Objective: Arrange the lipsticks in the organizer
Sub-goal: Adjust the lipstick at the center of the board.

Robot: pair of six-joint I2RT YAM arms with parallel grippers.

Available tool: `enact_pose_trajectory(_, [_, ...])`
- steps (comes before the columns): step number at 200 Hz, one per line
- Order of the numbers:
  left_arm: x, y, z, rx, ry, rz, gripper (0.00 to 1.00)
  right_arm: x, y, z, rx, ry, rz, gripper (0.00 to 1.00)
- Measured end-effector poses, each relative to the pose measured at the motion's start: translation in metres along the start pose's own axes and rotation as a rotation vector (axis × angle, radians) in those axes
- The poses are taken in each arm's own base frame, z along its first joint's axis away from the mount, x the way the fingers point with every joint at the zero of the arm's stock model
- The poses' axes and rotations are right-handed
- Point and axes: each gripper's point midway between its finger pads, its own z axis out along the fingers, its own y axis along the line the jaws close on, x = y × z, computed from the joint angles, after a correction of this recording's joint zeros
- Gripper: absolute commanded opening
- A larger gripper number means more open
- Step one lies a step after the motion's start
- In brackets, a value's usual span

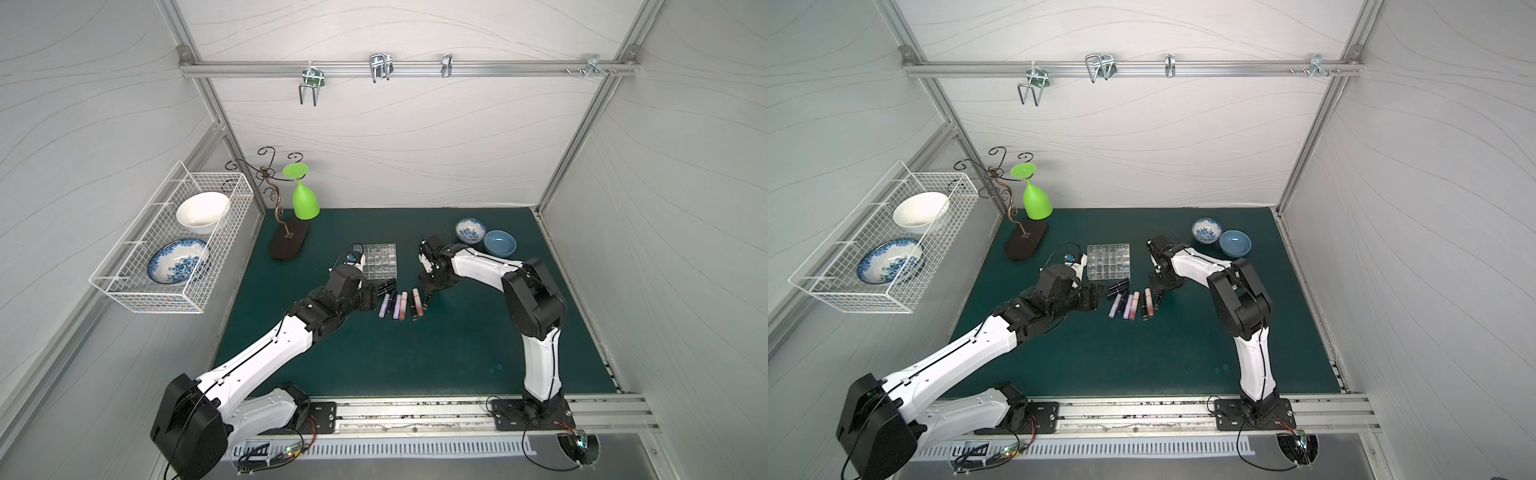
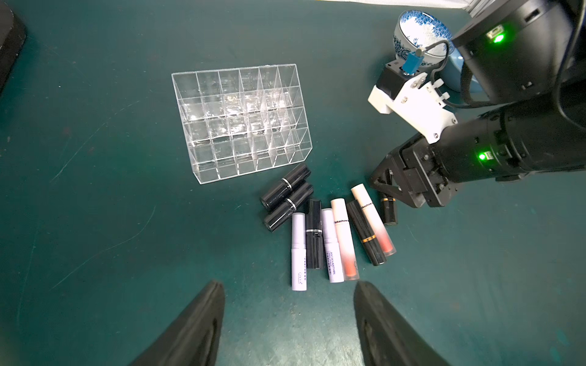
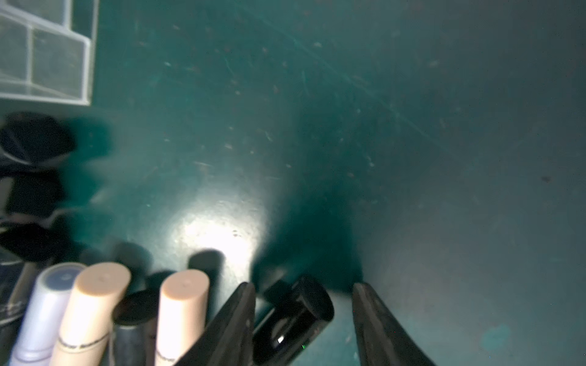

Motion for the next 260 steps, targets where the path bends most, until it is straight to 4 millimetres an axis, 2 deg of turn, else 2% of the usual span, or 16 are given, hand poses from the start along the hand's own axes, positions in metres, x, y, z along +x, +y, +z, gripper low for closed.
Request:
enact_pose_trajectory(31, [0.001,-0.001,0.001,0.001,0.004,0.003,0.7,0.006,-0.003,-0.001,0.013,0.016,0.003,0.42])
enact_pose_trajectory(52, [0.001,-0.001,0.001,0.001,0.004,0.004,0.7,0.006,-0.003,-0.001,0.013,0.018,0.009,0.42])
enact_pose_trajectory(62, [0.002,-0.002,0.001,0.002,0.004,0.006,0.7,0.006,-0.003,-0.001,0.013,0.018,0.01,0.47])
enact_pose_trajectory(85, [0.002,-0.002,0.001,0.003,0.005,0.008,0.7,0.009,-0.004,-0.003,0.016,0.021,0.015,0.69])
enact_pose_trajectory(101, [0.003,-0.003,0.002,0.003,0.01,0.011,0.7,0.016,-0.006,-0.005,0.022,0.033,0.024,0.81])
enact_pose_trajectory(123, [0.009,-0.009,0.008,0.012,0.045,0.037,0.71,0.025,-0.012,-0.008,0.03,0.049,0.028,0.86])
enact_pose_trajectory(142, [0.01,-0.024,0.018,0.03,0.098,0.092,0.71,0.03,-0.02,-0.019,0.026,0.037,0.049,0.86])
enact_pose_trajectory(163, [-0.003,-0.05,0.029,0.053,0.144,0.166,0.72,0.031,-0.032,-0.046,-0.011,-0.023,0.104,0.88])
enact_pose_trajectory(185, [-0.02,-0.082,0.043,0.084,0.169,0.232,0.72,0.025,-0.051,-0.09,-0.057,-0.143,0.185,0.88])
enact_pose_trajectory(204, [-0.021,-0.117,0.059,0.124,0.216,0.297,0.73,0.022,-0.069,-0.133,-0.076,-0.272,0.247,0.88])
enact_pose_trajectory(222, [-0.006,-0.152,0.078,0.15,0.285,0.378,0.75,0.027,-0.088,-0.168,-0.089,-0.38,0.31,0.87])
enact_pose_trajectory(236, [0.014,-0.176,0.094,0.161,0.344,0.436,0.83,0.038,-0.104,-0.191,-0.101,-0.449,0.374,0.87])
enact_pose_trajectory(242, [0.023,-0.182,0.101,0.163,0.37,0.456,0.91,0.042,-0.113,-0.201,-0.099,-0.479,0.406,0.87])
enact_pose_trajectory(260, [0.055,-0.196,0.116,0.174,0.458,0.501,0.99,0.055,-0.138,-0.225,-0.076,-0.561,0.489,0.87])
